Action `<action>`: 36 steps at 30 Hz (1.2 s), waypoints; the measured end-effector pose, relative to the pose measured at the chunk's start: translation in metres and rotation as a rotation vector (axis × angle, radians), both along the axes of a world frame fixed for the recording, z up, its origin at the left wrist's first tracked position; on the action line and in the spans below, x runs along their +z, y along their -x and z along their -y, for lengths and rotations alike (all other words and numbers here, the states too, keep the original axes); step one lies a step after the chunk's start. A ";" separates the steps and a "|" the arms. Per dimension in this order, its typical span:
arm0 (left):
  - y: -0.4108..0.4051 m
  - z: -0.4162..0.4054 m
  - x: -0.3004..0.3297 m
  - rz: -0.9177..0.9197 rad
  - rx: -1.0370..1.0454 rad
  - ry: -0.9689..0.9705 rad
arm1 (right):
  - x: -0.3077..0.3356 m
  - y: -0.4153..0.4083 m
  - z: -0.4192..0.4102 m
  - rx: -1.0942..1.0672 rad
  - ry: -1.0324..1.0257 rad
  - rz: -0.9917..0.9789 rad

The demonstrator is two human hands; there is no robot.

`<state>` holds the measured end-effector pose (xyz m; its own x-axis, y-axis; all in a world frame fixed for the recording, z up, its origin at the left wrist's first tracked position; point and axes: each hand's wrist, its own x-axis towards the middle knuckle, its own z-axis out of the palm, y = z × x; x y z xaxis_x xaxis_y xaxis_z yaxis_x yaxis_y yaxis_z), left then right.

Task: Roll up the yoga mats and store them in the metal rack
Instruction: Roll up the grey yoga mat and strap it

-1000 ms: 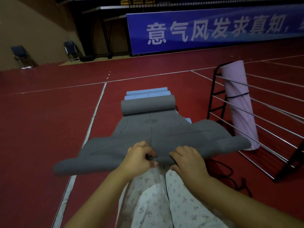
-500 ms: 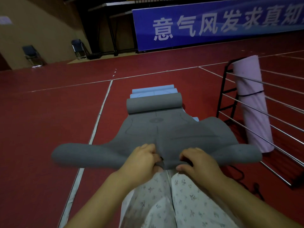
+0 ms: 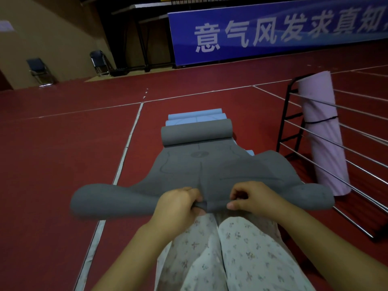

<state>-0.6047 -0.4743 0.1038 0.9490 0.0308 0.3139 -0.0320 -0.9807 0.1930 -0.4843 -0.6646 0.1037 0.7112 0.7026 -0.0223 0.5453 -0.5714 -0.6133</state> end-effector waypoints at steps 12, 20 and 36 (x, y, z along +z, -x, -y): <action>-0.019 -0.012 -0.009 -0.133 0.046 0.135 | 0.004 -0.016 -0.012 0.022 0.138 -0.011; -0.025 -0.016 0.003 -0.270 0.088 0.189 | 0.007 0.000 -0.025 -0.046 0.153 0.507; -0.029 -0.025 -0.007 -0.138 0.004 0.289 | -0.004 0.006 -0.008 0.043 0.068 0.492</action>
